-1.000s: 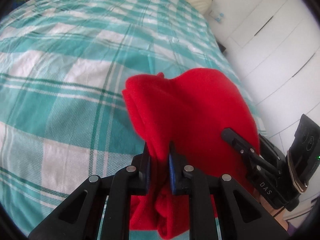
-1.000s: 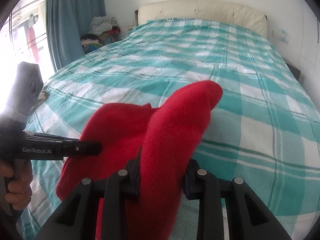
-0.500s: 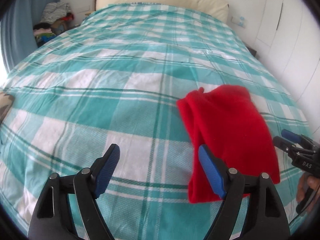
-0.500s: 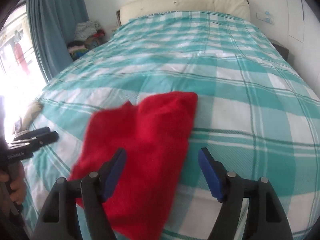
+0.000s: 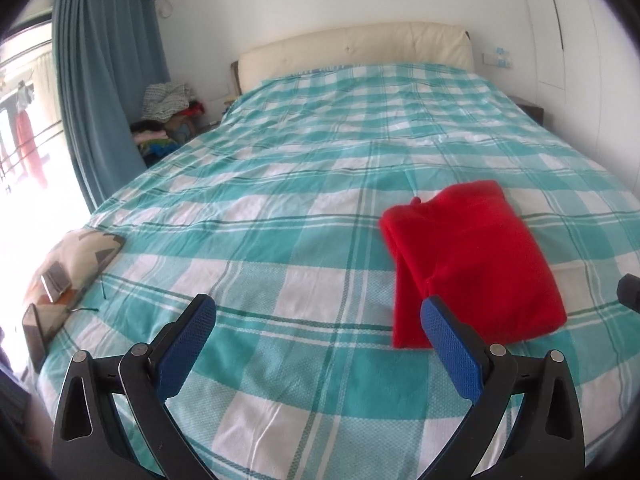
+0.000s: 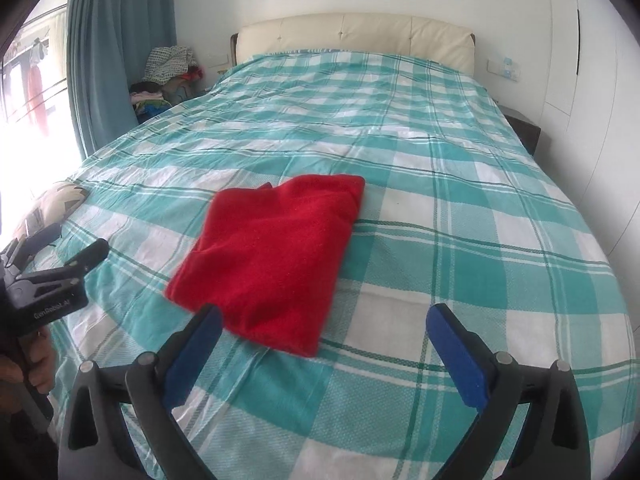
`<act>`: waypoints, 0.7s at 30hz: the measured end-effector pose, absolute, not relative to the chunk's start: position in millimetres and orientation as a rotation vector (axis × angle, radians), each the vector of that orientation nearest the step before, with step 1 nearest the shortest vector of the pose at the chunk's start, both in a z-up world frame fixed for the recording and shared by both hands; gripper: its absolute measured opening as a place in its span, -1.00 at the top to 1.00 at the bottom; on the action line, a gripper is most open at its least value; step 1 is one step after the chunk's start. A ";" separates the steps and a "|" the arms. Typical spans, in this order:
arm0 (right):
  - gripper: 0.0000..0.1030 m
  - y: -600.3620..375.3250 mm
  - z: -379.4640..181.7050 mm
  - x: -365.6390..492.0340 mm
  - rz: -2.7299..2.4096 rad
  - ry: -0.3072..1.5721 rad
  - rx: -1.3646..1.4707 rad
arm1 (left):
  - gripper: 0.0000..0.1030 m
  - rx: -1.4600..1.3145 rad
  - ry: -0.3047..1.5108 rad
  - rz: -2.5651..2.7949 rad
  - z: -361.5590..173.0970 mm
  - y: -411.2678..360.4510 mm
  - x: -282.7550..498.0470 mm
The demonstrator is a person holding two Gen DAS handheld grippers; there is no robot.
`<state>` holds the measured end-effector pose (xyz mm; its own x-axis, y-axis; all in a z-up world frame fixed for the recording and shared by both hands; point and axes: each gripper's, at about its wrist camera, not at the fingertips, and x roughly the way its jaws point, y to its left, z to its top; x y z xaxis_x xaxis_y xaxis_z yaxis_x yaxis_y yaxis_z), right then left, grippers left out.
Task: Fold small clothes
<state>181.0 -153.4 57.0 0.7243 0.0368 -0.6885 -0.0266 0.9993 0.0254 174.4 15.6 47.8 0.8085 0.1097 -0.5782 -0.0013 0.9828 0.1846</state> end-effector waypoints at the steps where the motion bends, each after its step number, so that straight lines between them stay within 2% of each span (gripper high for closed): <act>1: -0.96 -148.9 58.6 177.3 0.038 0.759 0.007 | -0.99 0.175 0.639 0.055 49.3 14.9 171.2; 6: -0.96 -135.2 66.7 162.0 0.021 0.758 -0.042 | -0.99 0.188 0.704 0.038 52.3 10.3 155.4; 21: -0.96 -131.7 65.6 143.6 -0.025 0.775 -0.070 | -0.99 0.182 0.737 0.001 54.1 -0.4 140.6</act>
